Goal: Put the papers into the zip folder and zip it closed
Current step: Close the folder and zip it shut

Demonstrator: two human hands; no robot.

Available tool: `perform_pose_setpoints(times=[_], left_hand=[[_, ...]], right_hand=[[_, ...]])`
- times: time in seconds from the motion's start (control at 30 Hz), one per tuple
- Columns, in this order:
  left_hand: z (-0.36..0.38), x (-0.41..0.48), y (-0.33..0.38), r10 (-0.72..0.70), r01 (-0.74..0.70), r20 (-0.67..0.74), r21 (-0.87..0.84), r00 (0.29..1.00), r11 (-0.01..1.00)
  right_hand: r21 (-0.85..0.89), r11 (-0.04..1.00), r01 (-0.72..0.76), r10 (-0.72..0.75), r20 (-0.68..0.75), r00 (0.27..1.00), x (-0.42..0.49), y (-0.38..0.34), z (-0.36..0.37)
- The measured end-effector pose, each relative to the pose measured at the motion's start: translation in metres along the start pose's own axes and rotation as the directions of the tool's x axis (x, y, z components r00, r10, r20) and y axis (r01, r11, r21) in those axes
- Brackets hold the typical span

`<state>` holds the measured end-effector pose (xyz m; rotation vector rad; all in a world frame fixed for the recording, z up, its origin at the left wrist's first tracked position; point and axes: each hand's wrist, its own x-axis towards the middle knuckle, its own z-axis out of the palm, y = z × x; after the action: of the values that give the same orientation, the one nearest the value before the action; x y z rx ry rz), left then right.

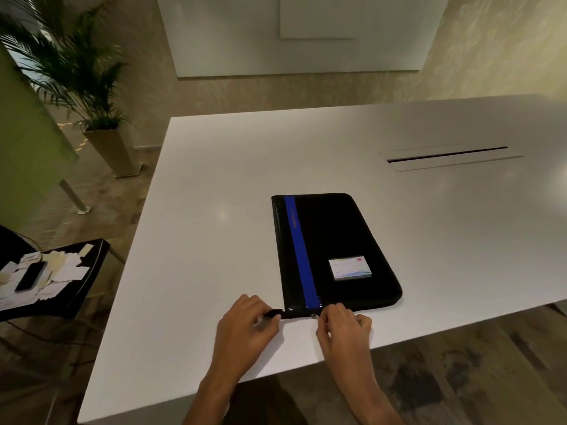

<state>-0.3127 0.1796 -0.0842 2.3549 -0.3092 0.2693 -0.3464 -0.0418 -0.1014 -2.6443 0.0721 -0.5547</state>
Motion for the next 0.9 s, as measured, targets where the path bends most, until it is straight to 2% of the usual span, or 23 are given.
perform_pose_setpoints(times=[0.23,0.37,0.47,0.57,0.6,0.67,0.73,0.77,0.9], left_hand=[[-0.026,0.0,-0.01,-0.161,0.176,-0.094,0.18,0.982,0.968],[-0.027,0.003,-0.004,-0.265,0.308,-0.199,0.228,0.943,0.924],[-0.027,0.004,-0.004,-0.229,0.305,-0.284,0.264,0.931,0.915],[-0.012,0.008,0.008,-0.119,0.225,-0.279,0.386,0.953,0.895],[-0.003,0.01,0.02,-0.058,0.147,-0.23,0.39,0.971,0.909],[0.022,0.015,0.051,0.155,-0.125,-0.054,0.359,0.986,0.925],[0.055,0.018,0.073,0.366,-0.398,0.157,0.341,0.917,0.852],[0.069,0.021,0.078,0.426,-0.475,0.214,0.324,0.879,0.818],[0.101,0.034,0.081,0.52,-0.561,0.21,0.306,0.828,0.77]], right_hand=[[-0.034,0.999,-0.027,0.024,-0.083,0.996,-0.003,0.029,-0.018],[-0.068,0.996,-0.058,0.05,-0.117,0.992,-0.007,0.045,-0.028],[-0.076,0.989,-0.127,0.117,-0.124,0.985,-0.009,0.061,-0.037],[0.007,0.992,-0.129,0.129,-0.095,0.987,-0.012,0.064,-0.041],[0.056,0.991,-0.123,0.127,-0.079,0.989,-0.012,0.064,-0.041],[0.137,0.985,-0.102,0.11,-0.052,0.993,-0.012,0.064,-0.04],[0.179,0.983,-0.048,0.053,-0.026,0.998,-0.012,0.068,-0.04],[0.184,0.983,-0.016,0.019,-0.014,1.0,-0.012,0.07,-0.04],[0.189,0.979,0.073,-0.072,-0.009,0.997,-0.006,0.09,-0.04]])
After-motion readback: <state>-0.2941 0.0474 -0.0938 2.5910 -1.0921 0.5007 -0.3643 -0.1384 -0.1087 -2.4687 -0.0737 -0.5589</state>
